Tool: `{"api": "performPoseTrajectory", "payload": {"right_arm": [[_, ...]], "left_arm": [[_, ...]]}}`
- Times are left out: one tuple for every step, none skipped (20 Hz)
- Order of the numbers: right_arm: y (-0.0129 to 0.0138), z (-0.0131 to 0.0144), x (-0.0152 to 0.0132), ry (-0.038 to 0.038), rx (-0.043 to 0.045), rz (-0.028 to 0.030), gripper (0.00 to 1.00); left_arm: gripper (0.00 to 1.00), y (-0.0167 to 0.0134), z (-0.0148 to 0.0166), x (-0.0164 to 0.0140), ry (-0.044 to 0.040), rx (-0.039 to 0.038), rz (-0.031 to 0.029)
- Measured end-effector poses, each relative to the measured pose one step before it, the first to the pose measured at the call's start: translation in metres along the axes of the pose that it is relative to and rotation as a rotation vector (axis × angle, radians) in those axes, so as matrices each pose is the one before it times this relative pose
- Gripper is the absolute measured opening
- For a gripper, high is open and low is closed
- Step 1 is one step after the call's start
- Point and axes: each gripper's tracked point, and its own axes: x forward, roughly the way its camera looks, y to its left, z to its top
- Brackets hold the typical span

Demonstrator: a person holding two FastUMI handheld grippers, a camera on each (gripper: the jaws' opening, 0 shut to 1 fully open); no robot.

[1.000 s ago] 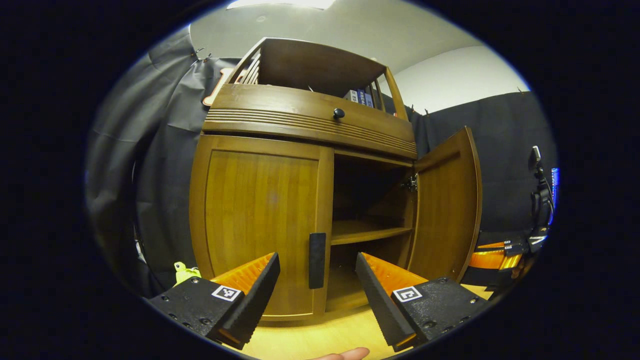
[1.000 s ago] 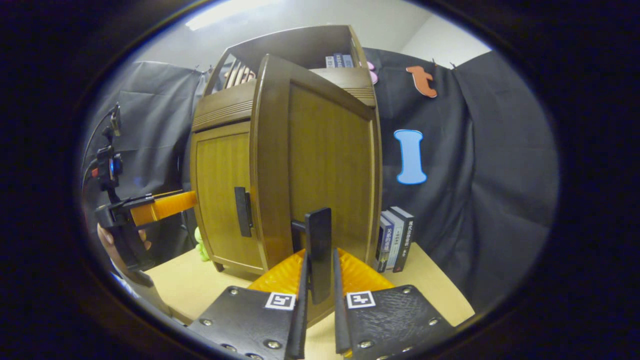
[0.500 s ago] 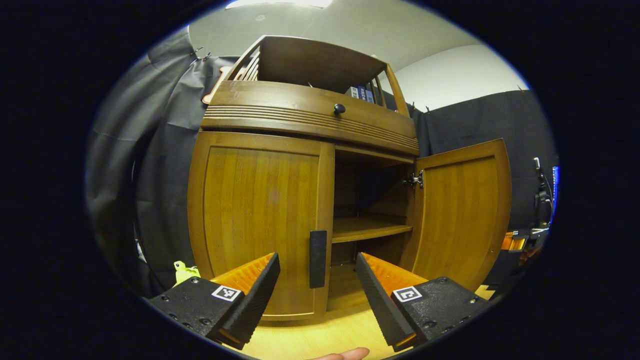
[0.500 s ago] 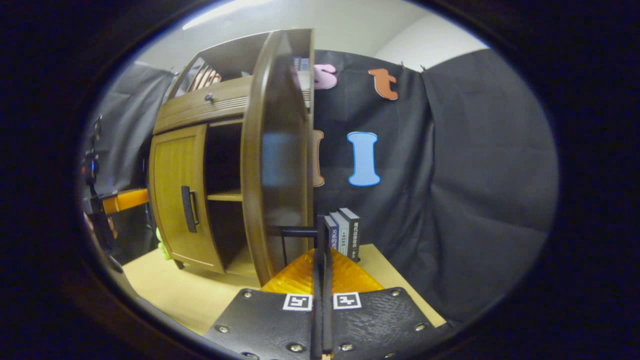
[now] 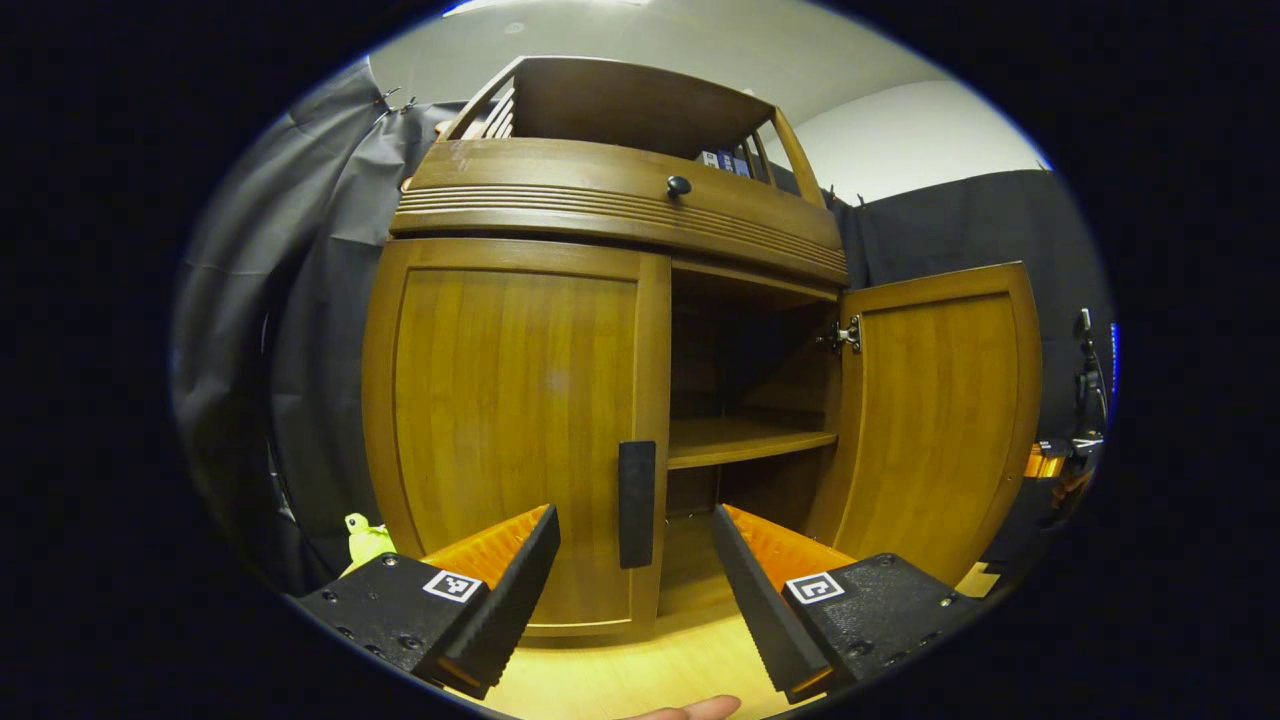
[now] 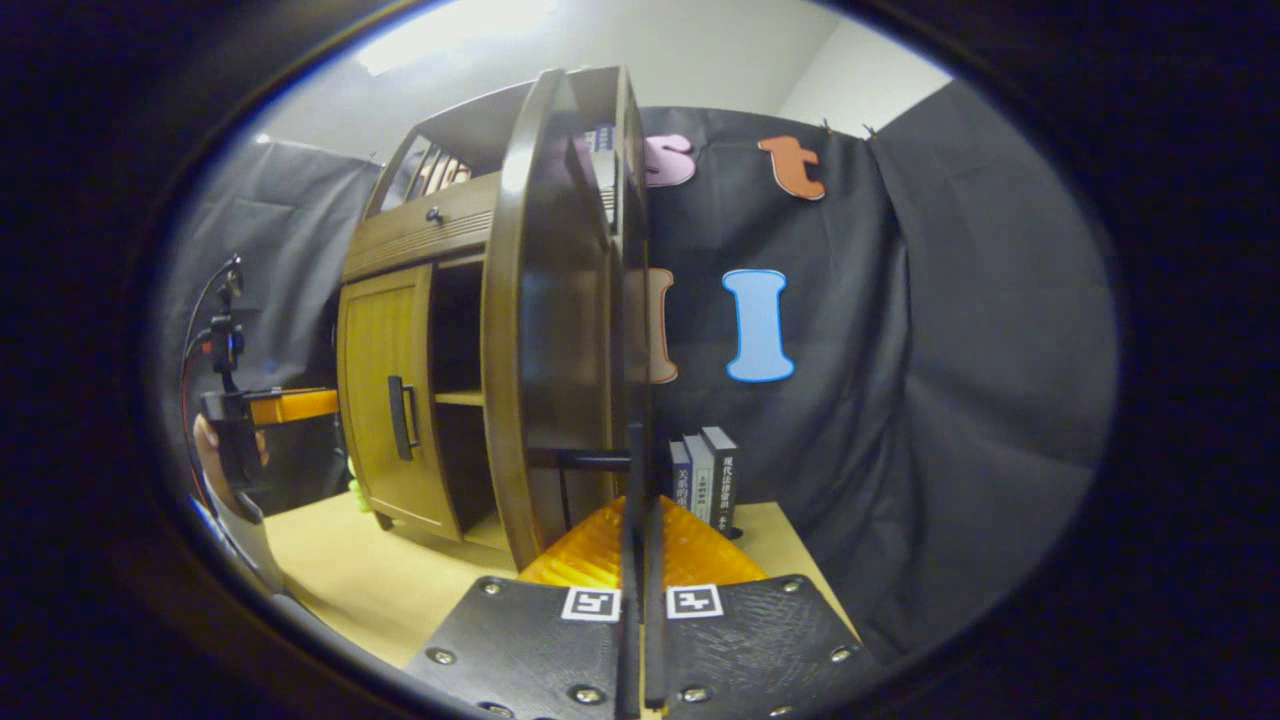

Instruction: Open the right door of the double-door shoe cabinet with the right hand, and open the left door with the left hand.

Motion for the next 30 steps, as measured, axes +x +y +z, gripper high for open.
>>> {"api": "performPoseTrajectory", "payload": {"right_arm": [[-0.00292, -0.00445, 0.00102, -0.00116, -0.01894, -0.03609, 0.02], [-0.00040, 0.00198, -0.00604, -0.00398, -0.00955, -0.02567, 0.04], [-0.00584, 0.00009, -0.01048, -0.00760, -0.02825, -0.03361, 0.29], [-0.00946, 0.00259, -0.01017, -0.00961, -0.03060, -0.04713, 0.35], [-0.00841, 0.00109, -0.00834, -0.01690, -0.01722, -0.04963, 0.51], [-0.00618, 0.00467, -0.01041, -0.01875, -0.00028, -0.03586, 0.67], [0.00203, 0.00714, -0.01302, -0.02688, 0.01855, -0.01387, 0.84], [0.00542, 0.00429, -0.00807, -0.01863, 0.03007, -0.00225, 1.00], [0.00650, 0.00151, -0.00819, -0.01466, 0.02324, -0.00637, 0.98], [0.00738, 0.00250, -0.01056, -0.01837, 0.01375, 0.00538, 1.00], [0.01182, 0.00179, -0.00922, -0.01712, 0.01607, 0.00849, 0.99], [0.01568, 0.00230, -0.01119, -0.02082, 0.00915, 0.02519, 0.98], [0.01734, 0.00170, -0.00913, -0.01520, 0.00490, 0.02855, 0.98], [0.01436, -0.00361, -0.00980, -0.00476, -0.00092, 0.01903, 0.94], [0.01157, -0.00422, -0.01062, -0.00178, -0.00479, 0.00888, 0.98], [0.00888, -0.00358, -0.00965, -0.00479, -0.00289, 0.00087, 0.98], [0.01085, -0.00297, -0.00858, -0.00813, 0.00085, 0.00793, 0.94], [0.01357, -0.00423, -0.00697, -0.00372, 0.00962, 0.01444, 0.94], [0.01313, -0.00415, -0.00535, 0.00486, 0.01759, 0.02087, 0.98], [0.01231, -0.00398, -0.00579, 0.00758, 0.01734, 0.01580, 0.98], [0.01301, 0.00067, -0.00382, 0.00017, 0.00692, 0.01924, 0.98], [0.01294, 0.00347, -0.00141, -0.01048, 0.00223, 0.01937, 0.94], [0.00998, -0.00005, -0.00061, 0.00462, -0.01124, 0.01797, 0.94], [0.00825, 0.00010, -0.00084, 0.00142, -0.01212, 0.00677, 0.97], [0.00317, -0.00089, 0.00002, 0.00710, -0.00923, -0.00287, 1.00], [-0.00068, -0.00269, 0.00050, 0.00994, 0.00439, -0.01529, 0.98], [-0.00025, -0.00240, 0.00051, 0.00557, 0.01640, -0.01010, 0.98], [0.00568, -0.00300, -0.00001, 0.00100, 0.00737, 0.01599, 0.98], [0.00154, -0.00444, -0.00068, 0.00720, 0.01132, 0.00116, 0.98], [-0.00318, -0.00472, -0.00071, 0.00405, 0.00476, -0.00373, 0.96]], "left_arm": [[0.95, -0.00198, -0.00288, 0.00327, 0.00035, 0.00264, -0.00139], [0.90, -0.00176, -0.00201, 0.00391, 0.00057, -0.00152, 0.00020], [0.90, -0.00148, -0.00334, 0.00546, 0.00203, -0.00377, 0.00152], [0.95, -0.00231, -0.00204, 0.00576, -0.00359, -0.00408, 0.00104], [0.95, -0.00261, -0.00146, 0.00566, -0.00678, -0.00041, 0.00050], [0.90, -0.00158, -0.00202, 0.00698, -0.00696, 0.00335, 0.00571], [0.95, -0.00101, -0.00521, 0.00614, 0.00228, 0.00874, 0.00714], [0.90, -0.00198, -0.00682, 0.00643, 0.01233, 0.01147, 0.00439], [0.92, -0.00170, -0.00623, 0.00727, 0.01251, 0.01048, 0.00204], [0.95, 0.00042, -0.00269, 0.00660, -0.00034, 0.00568, 0.01109], [0.91, 0.00161, -0.00142, 0.00495, -0.00700, 0.00293, 0.01700], [0.94, 0.00388, 0.00289, 0.00506, -0.01562, 0.00495, 0.01633], [0.93, 0.00595, 0.00301, 0.00576, -0.01768, 0.00139, 0.02204], [0.93, 0.00518, 0.00216, 0.00571, -0.01604, 0.00485, 0.02265], [0.93, 0.00438, 0.00166, 0.00713, -0.01561, 0.00759, 0.01609], [0.93, 0.00243, 0.00223, 0.00754, -0.01157, 0.00541, 0.01531], [0.91, 0.00218, -0.00182, 0.00885, 0.00035, 0.00641, 0.01003], [0.93, -0.00233, -0.00436, 0.00923, 0.01826, -0.00151, -0.01021], [0.90, -0.01134, -0.00469, 0.00916, 0.02288, 0.00494, -0.04722], [0.74, 0.00032, -0.00635, 0.00459, 0.03676, 0.02209, 0.00506], [0.58, 0.00293, -0.00388, 0.01229, 0.02066, 0.04014, 0.01258], [0.47, 0.00522, -0.00642, 0.00261, 0.02546, 0.00969, 0.02714], [0.36, 0.00098, 0.00965, -0.00493, -0.05213, -0.03579, 0.00655], [0.36, 0.00017, 0.00066, 0.00338, 0.03171, -0.02513, 0.00129], [0.35, 0.00154, -0.00636, -0.00430, 0.00959, -0.02301, -0.00709], [0.34, -0.00026, 0.00313, -0.00061, -0.01875, -0.02409, -0.01533], [0.33, 0.00035, -0.00086, 0.00016, 0.00367, -0.03234, -0.01287], [0.33, -0.00161, -0.00097, -0.00027, 0.02482, -0.01394, -0.00808], [0.32, 0.00147, -0.00249, -0.00292, 0.01076, -0.00286, -0.00345], [0.32, -0.00134, -0.00002, -0.00604, 0.01133, 0.00168, -0.00037]]}}
